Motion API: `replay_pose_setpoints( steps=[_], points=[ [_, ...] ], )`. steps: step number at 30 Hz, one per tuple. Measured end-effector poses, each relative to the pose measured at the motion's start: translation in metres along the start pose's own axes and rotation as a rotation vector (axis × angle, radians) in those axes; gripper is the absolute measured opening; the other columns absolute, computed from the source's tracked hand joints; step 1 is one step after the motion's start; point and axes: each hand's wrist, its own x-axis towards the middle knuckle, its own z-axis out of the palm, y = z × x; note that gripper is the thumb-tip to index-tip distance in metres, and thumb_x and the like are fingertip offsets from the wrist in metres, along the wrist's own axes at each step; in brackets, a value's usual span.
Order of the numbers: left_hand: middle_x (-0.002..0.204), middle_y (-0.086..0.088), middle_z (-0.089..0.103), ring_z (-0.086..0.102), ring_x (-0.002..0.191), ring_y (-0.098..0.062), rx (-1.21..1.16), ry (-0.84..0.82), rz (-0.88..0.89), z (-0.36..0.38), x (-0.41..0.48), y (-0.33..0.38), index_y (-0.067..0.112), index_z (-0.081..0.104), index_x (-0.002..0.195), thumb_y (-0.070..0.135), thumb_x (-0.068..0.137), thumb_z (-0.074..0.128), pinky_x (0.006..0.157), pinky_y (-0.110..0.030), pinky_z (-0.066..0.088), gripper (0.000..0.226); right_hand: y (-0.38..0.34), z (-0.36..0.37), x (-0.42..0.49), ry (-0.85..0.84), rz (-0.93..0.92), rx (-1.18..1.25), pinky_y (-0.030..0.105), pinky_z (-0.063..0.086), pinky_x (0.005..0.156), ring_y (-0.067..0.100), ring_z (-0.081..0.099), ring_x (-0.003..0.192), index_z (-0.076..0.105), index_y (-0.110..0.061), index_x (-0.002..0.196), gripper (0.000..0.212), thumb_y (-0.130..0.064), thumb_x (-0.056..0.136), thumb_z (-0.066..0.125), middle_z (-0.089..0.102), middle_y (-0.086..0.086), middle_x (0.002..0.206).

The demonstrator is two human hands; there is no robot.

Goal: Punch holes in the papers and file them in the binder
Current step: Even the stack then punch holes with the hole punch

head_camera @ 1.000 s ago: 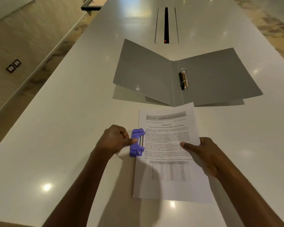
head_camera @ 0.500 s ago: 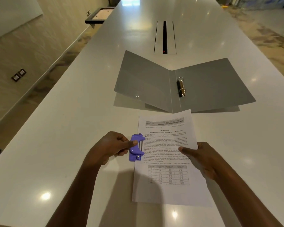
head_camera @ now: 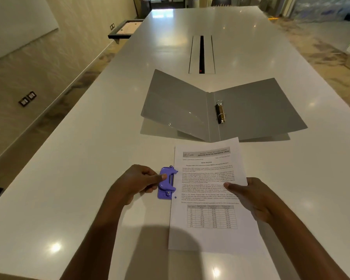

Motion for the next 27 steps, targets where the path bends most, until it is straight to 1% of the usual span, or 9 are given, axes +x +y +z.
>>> replay_pose_setpoints(
  steps=[3,6,10,13,15,20,23,25,27],
  points=[
    [0.087,-0.019,0.079,0.065,0.073,-0.022,-0.035,-0.015,-0.011,-0.002,0.000,-0.001,0.002,0.078,0.096,0.040,0.088,0.083,0.068,-0.034,0.052,0.039,0.002,-0.009,-0.002,0.002,0.006,-0.004,0.047,0.054,0.102,0.022,0.077,0.106,0.074,-0.018,0.124,0.031,-0.021,0.094,0.075,0.080,-0.004,0.115],
    [0.096,-0.024,0.079,0.067,0.077,-0.024,-0.059,-0.022,-0.012,-0.003,0.001,-0.002,0.002,0.078,0.098,0.048,0.088,0.081,0.080,-0.042,0.058,0.046,0.003,-0.018,-0.005,0.026,0.000,-0.004,0.040,0.056,0.091,0.021,0.078,0.103,0.074,-0.017,0.122,0.028,-0.020,0.094,0.075,0.081,-0.004,0.113],
    [0.089,-0.015,0.075,0.066,0.075,-0.022,-0.036,0.079,0.067,0.008,-0.002,0.002,0.005,0.073,0.104,0.047,0.091,0.078,0.070,-0.032,0.053,0.045,0.004,-0.030,-0.013,0.035,-0.015,0.004,0.040,0.055,0.095,0.022,0.076,0.106,0.074,-0.018,0.122,0.028,-0.021,0.095,0.074,0.080,-0.004,0.116],
    [0.102,-0.004,0.072,0.067,0.087,-0.016,0.076,0.299,0.207,0.025,-0.009,0.013,0.015,0.070,0.114,0.047,0.091,0.078,0.072,-0.025,0.049,0.040,0.006,-0.040,-0.019,0.025,-0.032,0.005,0.048,0.052,0.106,0.022,0.075,0.111,0.074,-0.021,0.124,0.029,-0.025,0.095,0.075,0.079,-0.005,0.119],
    [0.109,-0.005,0.072,0.067,0.092,-0.016,0.081,0.352,0.296,0.037,-0.015,0.024,0.016,0.069,0.119,0.043,0.093,0.076,0.072,-0.021,0.049,0.038,0.006,-0.045,-0.025,0.028,-0.051,0.004,0.048,0.052,0.106,0.021,0.076,0.109,0.074,-0.021,0.123,0.029,-0.026,0.095,0.075,0.079,-0.005,0.118],
    [0.124,-0.001,0.074,0.071,0.103,-0.017,0.026,0.308,0.390,0.070,-0.026,0.053,0.017,0.067,0.130,0.036,0.098,0.072,0.089,-0.027,0.055,0.038,0.000,-0.054,-0.040,0.072,-0.120,-0.014,0.044,0.057,0.098,0.018,0.077,0.104,0.075,-0.024,0.120,0.027,-0.030,0.094,0.075,0.080,-0.008,0.115],
    [0.134,-0.002,0.072,0.071,0.117,-0.019,-0.109,0.205,0.370,0.089,-0.031,0.063,0.014,0.063,0.142,0.036,0.097,0.073,0.106,-0.035,0.054,0.051,-0.003,-0.061,-0.045,0.077,-0.145,-0.001,0.046,0.057,0.099,0.018,0.078,0.103,0.074,-0.022,0.122,0.027,-0.029,0.095,0.074,0.080,-0.007,0.116],
    [0.138,-0.003,0.071,0.069,0.123,-0.019,-0.181,0.121,0.320,0.101,-0.033,0.066,0.012,0.056,0.149,0.036,0.095,0.075,0.104,-0.032,0.052,0.062,-0.007,-0.065,-0.050,0.077,-0.167,0.030,0.038,0.060,0.090,0.016,0.078,0.101,0.073,-0.019,0.122,0.026,-0.024,0.097,0.072,0.080,-0.007,0.115],
    [0.131,-0.003,0.076,0.072,0.119,-0.018,-0.264,0.027,0.251,0.107,-0.032,0.069,0.010,0.059,0.146,0.034,0.094,0.077,0.099,-0.030,0.053,0.060,-0.011,-0.069,-0.054,0.061,-0.179,0.108,0.030,0.062,0.082,0.017,0.078,0.102,0.072,-0.014,0.124,0.027,-0.016,0.098,0.069,0.080,-0.003,0.117]
  ],
)
